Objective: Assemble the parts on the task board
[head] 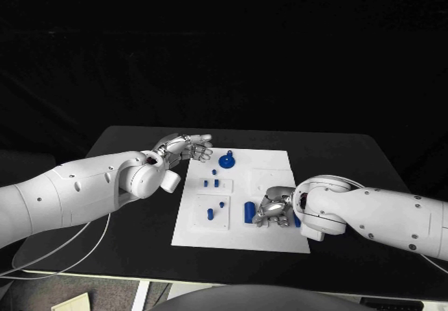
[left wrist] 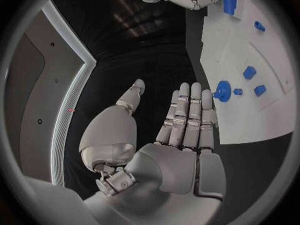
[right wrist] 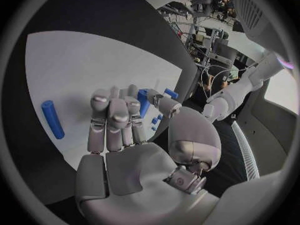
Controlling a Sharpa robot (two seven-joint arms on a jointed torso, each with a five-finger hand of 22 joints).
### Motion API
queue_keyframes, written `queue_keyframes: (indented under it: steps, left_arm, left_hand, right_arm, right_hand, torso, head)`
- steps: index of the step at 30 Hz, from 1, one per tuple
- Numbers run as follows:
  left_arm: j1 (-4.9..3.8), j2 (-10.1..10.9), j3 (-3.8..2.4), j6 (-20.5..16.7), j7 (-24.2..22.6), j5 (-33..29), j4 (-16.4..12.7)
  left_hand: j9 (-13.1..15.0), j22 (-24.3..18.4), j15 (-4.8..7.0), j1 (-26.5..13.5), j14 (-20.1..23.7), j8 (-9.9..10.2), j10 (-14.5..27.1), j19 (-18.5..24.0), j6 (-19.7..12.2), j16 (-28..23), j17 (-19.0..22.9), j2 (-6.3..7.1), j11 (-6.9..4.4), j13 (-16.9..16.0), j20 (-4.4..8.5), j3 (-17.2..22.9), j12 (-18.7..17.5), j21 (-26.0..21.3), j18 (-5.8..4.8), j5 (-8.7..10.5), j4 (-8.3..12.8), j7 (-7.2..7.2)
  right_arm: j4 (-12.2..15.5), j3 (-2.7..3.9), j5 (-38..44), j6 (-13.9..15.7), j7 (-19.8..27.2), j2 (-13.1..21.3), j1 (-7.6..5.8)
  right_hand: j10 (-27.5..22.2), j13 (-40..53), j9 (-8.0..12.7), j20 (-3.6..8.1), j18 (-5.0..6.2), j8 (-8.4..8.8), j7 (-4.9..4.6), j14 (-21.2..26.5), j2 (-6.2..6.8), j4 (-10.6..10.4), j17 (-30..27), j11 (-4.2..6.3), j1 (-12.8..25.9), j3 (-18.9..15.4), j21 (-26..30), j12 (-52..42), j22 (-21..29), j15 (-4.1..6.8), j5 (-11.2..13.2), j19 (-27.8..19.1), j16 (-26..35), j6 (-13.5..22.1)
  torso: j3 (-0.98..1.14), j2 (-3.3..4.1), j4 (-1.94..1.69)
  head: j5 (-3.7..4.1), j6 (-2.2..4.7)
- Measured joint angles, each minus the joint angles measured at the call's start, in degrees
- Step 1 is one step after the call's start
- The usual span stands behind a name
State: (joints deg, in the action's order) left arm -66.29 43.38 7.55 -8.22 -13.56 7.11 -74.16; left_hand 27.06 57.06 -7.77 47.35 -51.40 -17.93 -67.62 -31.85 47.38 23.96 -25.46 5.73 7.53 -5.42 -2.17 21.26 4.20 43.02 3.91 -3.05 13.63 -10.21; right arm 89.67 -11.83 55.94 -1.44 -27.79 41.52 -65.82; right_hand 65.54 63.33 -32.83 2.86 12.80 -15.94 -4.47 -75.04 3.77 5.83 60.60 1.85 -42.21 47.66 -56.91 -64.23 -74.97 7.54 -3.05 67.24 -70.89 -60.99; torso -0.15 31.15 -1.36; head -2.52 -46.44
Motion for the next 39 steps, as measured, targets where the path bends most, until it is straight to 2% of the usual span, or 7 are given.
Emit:
queue_keyframes:
  steps: [6, 9, 14, 17, 21, 26, 39]
  left_arm:
    - [0.0, 0.01, 0.0, 0.07, 0.1, 0.0, 0.13]
    - [0.0, 0.02, 0.0, 0.15, 0.12, 0.0, 0.24]
    - [0.0, 0.04, 0.0, 0.3, 0.12, 0.0, 0.36]
    - [0.0, 0.06, 0.0, 0.35, 0.12, 0.0, 0.41]
    - [0.0, 0.06, 0.0, 0.39, 0.12, 0.01, 0.46]
    - [0.0, 0.05, 0.0, 0.45, 0.11, 0.01, 0.48]
    - [0.01, 0.04, 0.0, 0.6, 0.04, 0.01, 0.5]
  left_hand:
    - [0.0, 0.0, 0.0, 0.0, 0.0, 0.0, 0.0, 0.0, 0.0, 0.0, 0.0, 0.0, 0.0, 0.0, 0.0, 0.0, 0.0, 0.0, -0.03, 0.0, 0.0, 0.0]
    - [0.0, -0.01, 0.0, 0.0, 0.0, 0.0, 0.0, 0.0, 0.0, 0.0, 0.01, 0.0, 0.0, 0.0, 0.0, 0.0, 0.0, 0.0, -0.06, 0.0, 0.0, 0.0]
    - [0.0, 0.06, 0.0, 0.0, 0.0, 0.0, 0.0, 0.0, 0.0, -0.23, -0.06, 0.0, 0.0, 0.0, 0.0, 0.0, 0.0, 0.0, -0.15, 0.0, 0.0, 0.0]
    - [0.0, 0.06, 0.0, 0.0, 0.0, 0.0, 0.0, 0.0, 0.0, -0.23, -0.06, 0.0, 0.0, -0.01, 0.0, 0.0, 0.0, 0.0, -0.35, 0.0, 0.0, 0.0]
    - [0.0, 0.06, 0.0, 0.0, 0.0, 0.0, 0.0, 0.0, 0.0, -0.23, -0.06, 0.0, 0.0, -0.01, 0.0, 0.0, 0.0, 0.0, -0.37, 0.0, 0.0, 0.0]
    - [0.0, 0.06, 0.0, 0.0, 0.0, 0.0, 0.0, 0.0, 0.0, -0.23, -0.06, 0.0, 0.0, -0.01, 0.0, 0.0, 0.0, 0.0, -0.38, 0.0, 0.0, 0.0]
    - [0.0, 0.1, 0.0, 0.0, 0.0, 0.0, 0.0, 0.0, 0.0, -0.23, -0.1, 0.0, 0.0, 0.03, 0.0, 0.0, 0.0, 0.0, -0.53, 0.0, 0.0, 0.0]
  right_arm:
    - [0.25, 0.0, 0.01, 0.33, 0.36, 0.44, 0.02]
    - [0.72, 0.03, 0.08, 0.69, 0.65, 1.19, 0.02]
    - [1.76, 0.05, 0.4, 1.35, 0.93, 2.93, -0.03]
    - [2.39, 0.46, 0.75, 1.75, 1.05, 3.94, -0.15]
    - [2.97, 1.2, 1.14, 2.35, 1.39, 5.26, -0.88]
    - [3.62, 2.24, 1.43, 3.15, 2.04, 7.24, -1.62]
    - [2.69, 2.57, 2.99, 3.22, 2.04, 11.68, -3.51]
  right_hand:
    - [0.2, 0.27, -0.07, 0.0, 0.14, 0.03, -0.08, 0.0, 1.61, 3.24, 0.0, -0.21, 1.22, -2.99, 0.0, 0.0, 0.0, 0.0, -1.87, 0.0, 0.0, -0.08]
    - [0.21, 0.36, -0.19, 0.0, 0.22, 0.03, -0.09, 0.0, 4.08, 4.39, 0.0, -0.21, 1.86, -5.96, 0.0, 0.19, 0.0, 0.0, -1.44, 0.0, 0.0, -0.1]
    - [0.2, 0.37, -0.31, 0.0, 0.25, 0.02, -0.09, 0.0, 6.94, 4.42, -0.01, -0.21, 2.49, -8.39, 0.0, 0.22, 0.0, 0.0, -0.28, 0.0, 0.0, -0.11]
    - [0.21, 0.43, -0.3, 0.13, 0.27, 0.02, -0.09, 0.0, 7.78, 3.94, -0.01, -0.21, 2.59, -8.87, 0.0, 0.23, 0.0, 0.0, -0.28, 0.14, 0.0, -0.11]
    - [0.41, 0.43, -0.32, 0.23, 0.28, 0.02, -0.08, 0.0, 8.01, 3.8, -0.01, 0.0, 2.35, -9.01, 0.01, 0.43, 0.0, -0.01, -0.05, 0.42, -0.01, -0.11]
    - [0.41, 0.69, -0.58, 0.33, 0.29, 0.02, -0.08, -0.13, 7.17, 4.02, 0.09, 0.0, 0.78, -9.38, 0.01, 0.43, 0.0, 0.11, -0.05, 0.53, -0.01, -0.11]
    - [0.4, 1.46, -1.53, 0.76, 0.29, 0.02, -0.03, -0.28, 6.43, 4.76, 0.26, 0.0, -2.67, -10.11, 0.01, -0.11, 0.0, 0.1, -0.06, 0.72, -0.01, 0.57]
  torso:
    - [0.01, -0.01, 0.0]
    - [0.0, -0.02, 0.0]
    - [0.01, -0.02, 0.02]
    - [0.03, -0.02, 0.05]
    - [0.04, -0.03, 0.07]
    - [0.07, -0.03, 0.09]
    - [0.07, -0.02, 0.09]
  head:
    - [-0.07, 0.08]
    - [-0.08, 0.11]
    - [-0.11, 0.2]
    - [-0.09, 0.29]
    - [0.02, 0.47]
    - [0.26, 0.73]
    - [1.6, 1.27]
